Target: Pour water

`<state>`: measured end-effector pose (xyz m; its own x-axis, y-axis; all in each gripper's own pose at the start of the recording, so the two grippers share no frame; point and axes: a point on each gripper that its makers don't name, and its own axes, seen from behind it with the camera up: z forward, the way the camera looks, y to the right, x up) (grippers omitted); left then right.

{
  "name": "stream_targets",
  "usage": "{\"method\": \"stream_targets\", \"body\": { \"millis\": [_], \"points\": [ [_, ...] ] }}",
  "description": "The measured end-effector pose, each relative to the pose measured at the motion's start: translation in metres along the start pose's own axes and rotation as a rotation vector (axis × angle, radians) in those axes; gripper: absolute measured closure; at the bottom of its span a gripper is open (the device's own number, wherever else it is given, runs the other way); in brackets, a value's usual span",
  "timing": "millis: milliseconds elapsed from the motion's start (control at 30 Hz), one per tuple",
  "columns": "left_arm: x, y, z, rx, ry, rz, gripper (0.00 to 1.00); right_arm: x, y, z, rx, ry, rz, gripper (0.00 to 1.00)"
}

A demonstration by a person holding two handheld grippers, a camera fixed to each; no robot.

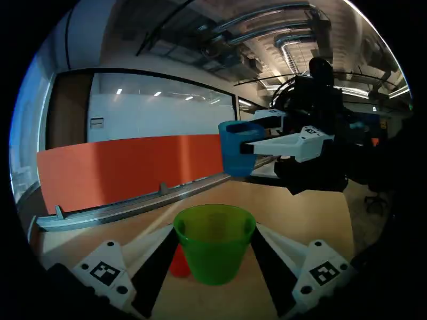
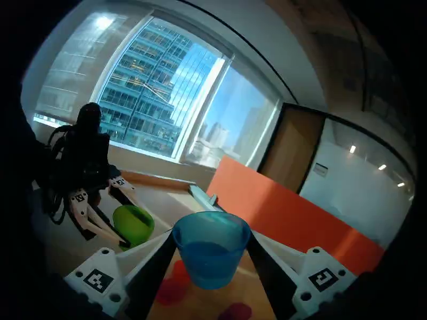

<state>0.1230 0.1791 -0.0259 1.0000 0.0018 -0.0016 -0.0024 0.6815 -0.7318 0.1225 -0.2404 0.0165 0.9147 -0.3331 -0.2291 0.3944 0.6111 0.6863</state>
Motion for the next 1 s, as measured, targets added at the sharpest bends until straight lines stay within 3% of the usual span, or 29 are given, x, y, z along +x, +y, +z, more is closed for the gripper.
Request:
{"method": "stream_targets", "body": {
  "millis": [1000],
  "points": [
    [-0.006, 0.009, 0.005, -0.036, -0.014, 0.015, 0.13, 0.031, 0.008, 0.034, 0.000, 0.004, -0.297, 0.09]
  ]
}}
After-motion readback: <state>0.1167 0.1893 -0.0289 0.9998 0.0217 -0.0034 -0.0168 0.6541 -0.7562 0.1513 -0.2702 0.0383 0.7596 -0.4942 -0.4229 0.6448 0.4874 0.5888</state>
